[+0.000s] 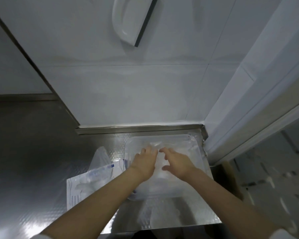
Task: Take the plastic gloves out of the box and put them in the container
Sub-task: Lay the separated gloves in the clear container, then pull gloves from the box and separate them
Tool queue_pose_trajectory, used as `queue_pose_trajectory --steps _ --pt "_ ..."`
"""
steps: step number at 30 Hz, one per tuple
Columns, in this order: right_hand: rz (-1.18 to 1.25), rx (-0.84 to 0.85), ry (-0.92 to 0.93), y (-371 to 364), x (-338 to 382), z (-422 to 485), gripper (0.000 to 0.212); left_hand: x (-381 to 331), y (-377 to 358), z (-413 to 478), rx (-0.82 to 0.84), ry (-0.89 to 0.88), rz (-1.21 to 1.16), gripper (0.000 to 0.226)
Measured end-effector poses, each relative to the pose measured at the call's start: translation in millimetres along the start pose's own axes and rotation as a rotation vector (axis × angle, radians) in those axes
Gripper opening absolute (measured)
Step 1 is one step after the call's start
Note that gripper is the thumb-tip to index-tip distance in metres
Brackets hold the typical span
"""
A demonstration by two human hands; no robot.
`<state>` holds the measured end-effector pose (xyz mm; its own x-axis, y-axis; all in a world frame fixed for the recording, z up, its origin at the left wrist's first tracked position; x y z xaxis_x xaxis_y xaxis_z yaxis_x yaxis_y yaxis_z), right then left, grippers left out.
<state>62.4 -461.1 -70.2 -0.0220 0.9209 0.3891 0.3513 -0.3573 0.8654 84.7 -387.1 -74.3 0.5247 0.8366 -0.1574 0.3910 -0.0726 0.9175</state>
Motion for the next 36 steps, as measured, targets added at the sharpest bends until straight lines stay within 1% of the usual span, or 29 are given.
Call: queue_pose_trajectory --steps 2,4,7,10,14,16,18,20,21,23,25,26,28,31,33,34,36 --pt "-0.019 0.103 -0.052 -21 -12 7 0.073 3 -23 4 0.119 0.042 0.04 0.063" --pt "-0.062 0.177 -0.094 -36 -23 9 0.083 6 -38 6 0.196 0.056 0.087 0.072" --pt "-0.158 0.211 -0.127 -44 -33 8 0.089 8 -49 6 0.24 0.036 0.203 0.082" --pt "-0.265 0.209 -0.148 -45 -41 5 0.089 9 -55 9 0.239 0.004 0.311 0.085" --pt "-0.294 0.237 -0.164 -47 -43 3 0.09 11 -63 7 0.285 -0.014 0.301 0.081" --pt "-0.271 0.255 -0.179 -46 -42 4 0.085 10 -61 4 0.311 -0.013 0.251 0.07" --pt "-0.211 0.249 -0.209 -39 -38 3 0.08 6 -49 -5 0.309 -0.046 0.259 0.055" --pt "-0.147 0.16 -0.205 -21 -25 -1 0.073 0 -28 -17 0.268 -0.099 0.265 0.045" --pt "-0.117 0.085 -0.194 -8 -16 -4 0.066 -3 -14 -22 0.211 -0.124 0.248 0.043" --pt "-0.043 -0.094 -0.159 20 9 -14 0.052 -2 23 -38 0.012 -0.16 0.172 0.041" --pt "0.055 -0.297 -0.076 46 37 -24 0.042 11 55 -56 -0.171 -0.168 0.032 0.04" --pt "0.1 -0.374 -0.016 53 57 -30 0.039 23 64 -68 -0.222 -0.161 -0.047 0.039" --pt "0.178 -0.451 0.11 58 100 -38 0.034 53 72 -88 -0.291 -0.129 -0.168 0.04" --pt "0.174 -0.423 0.297 40 162 -44 0.031 106 62 -116 -0.337 -0.003 -0.246 0.042" --pt "0.126 -0.339 0.39 16 196 -43 0.036 139 40 -130 -0.294 0.115 -0.229 0.043" --pt "0.108 -0.275 0.408 0 208 -40 0.041 154 27 -135 -0.256 0.177 -0.201 0.043" --pt "0.074 -0.137 0.37 -35 224 -31 0.052 179 -3 -148 -0.158 0.288 -0.153 0.047"
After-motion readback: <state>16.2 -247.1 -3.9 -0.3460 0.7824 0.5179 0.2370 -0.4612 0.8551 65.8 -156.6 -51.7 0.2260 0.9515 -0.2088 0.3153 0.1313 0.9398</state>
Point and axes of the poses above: each hand's wrist, its own z-axis towards the middle knuckle, its own y-axis out of the back of the hand, x = y × z, the point moved 10 cm from there along z, towards the middle knuckle, and after that the axes turned 3 degrees about y, right-handed, at the moved point
